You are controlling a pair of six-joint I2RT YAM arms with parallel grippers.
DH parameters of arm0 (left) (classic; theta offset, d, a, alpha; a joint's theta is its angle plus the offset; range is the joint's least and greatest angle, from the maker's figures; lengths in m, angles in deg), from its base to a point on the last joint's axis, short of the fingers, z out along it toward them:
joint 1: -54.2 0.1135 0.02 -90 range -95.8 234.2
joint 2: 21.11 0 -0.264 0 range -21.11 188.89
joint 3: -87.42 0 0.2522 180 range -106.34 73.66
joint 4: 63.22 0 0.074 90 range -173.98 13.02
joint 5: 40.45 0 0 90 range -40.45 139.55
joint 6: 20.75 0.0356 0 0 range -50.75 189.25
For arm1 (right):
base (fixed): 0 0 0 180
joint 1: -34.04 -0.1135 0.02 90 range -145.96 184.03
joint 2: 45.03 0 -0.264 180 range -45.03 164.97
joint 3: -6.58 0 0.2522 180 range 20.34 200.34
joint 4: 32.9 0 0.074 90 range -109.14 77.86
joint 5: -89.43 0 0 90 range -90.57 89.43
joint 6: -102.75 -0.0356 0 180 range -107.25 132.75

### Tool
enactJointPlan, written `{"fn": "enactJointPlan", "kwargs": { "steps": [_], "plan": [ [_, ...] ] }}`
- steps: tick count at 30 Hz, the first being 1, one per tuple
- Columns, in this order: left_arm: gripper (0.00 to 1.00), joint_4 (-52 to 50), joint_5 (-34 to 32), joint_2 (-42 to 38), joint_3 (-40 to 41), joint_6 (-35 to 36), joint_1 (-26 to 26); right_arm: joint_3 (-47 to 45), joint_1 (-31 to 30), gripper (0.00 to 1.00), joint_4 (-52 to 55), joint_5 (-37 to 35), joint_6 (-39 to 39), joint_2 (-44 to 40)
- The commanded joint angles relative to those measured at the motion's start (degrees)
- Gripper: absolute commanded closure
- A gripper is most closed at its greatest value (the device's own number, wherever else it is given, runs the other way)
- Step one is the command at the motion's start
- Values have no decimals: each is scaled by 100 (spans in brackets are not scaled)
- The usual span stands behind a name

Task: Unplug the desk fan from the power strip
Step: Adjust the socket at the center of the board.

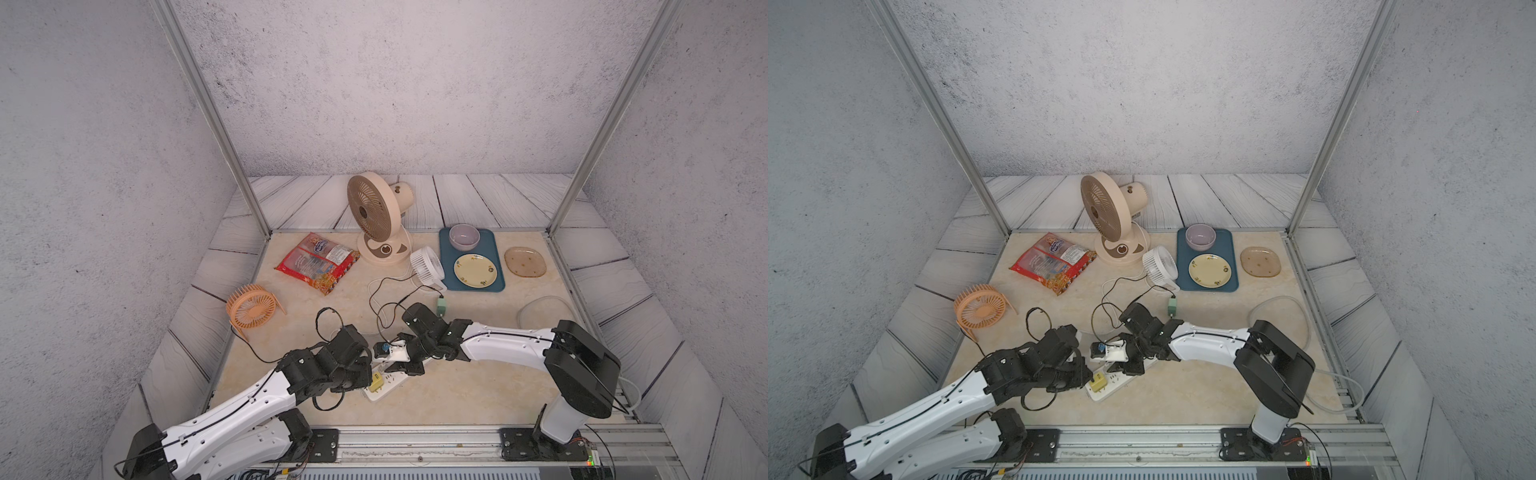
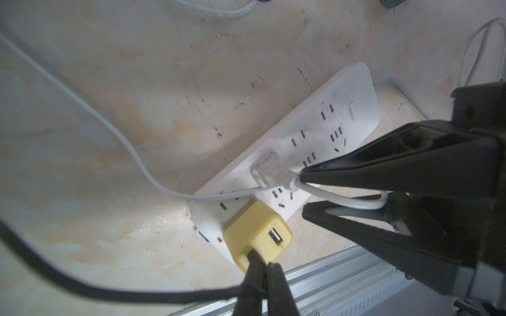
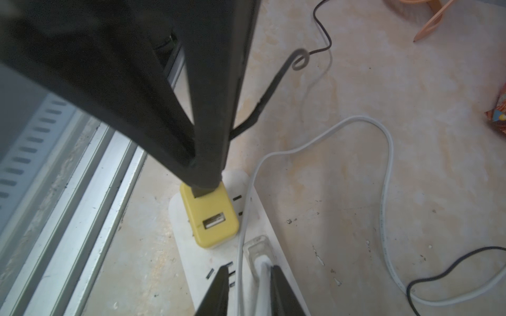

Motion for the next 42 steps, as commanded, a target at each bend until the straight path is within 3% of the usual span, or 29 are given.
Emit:
{"fn": "enactJointPlan", "kwargs": {
  "steps": [1,12,18,22,28,34,42],
  "plan": [
    [89,-758,-470,115,330,191,16,-137,-27,71,-204,161,-101,-21],
    [50,-668,-602,-608,239,317,17,-247,-29,72,-531,185,-135,201],
    [37,-861,-737,-1147,-43,361,20,-228,-35,77,-764,250,-230,380],
    [35,-965,-882,-1258,-196,298,18,-123,-35,82,-839,321,-249,463],
    [36,-1268,-1651,-1741,-278,-437,23,-67,-33,100,-947,110,-440,499],
    [39,-1671,-2126,-2053,-278,-1238,32,-162,-27,100,-1642,-1114,-1012,467],
    [44,-1574,-2343,-1671,-199,-1807,113,-112,-27,100,-2049,-2640,-2308,538]
  ]
}}
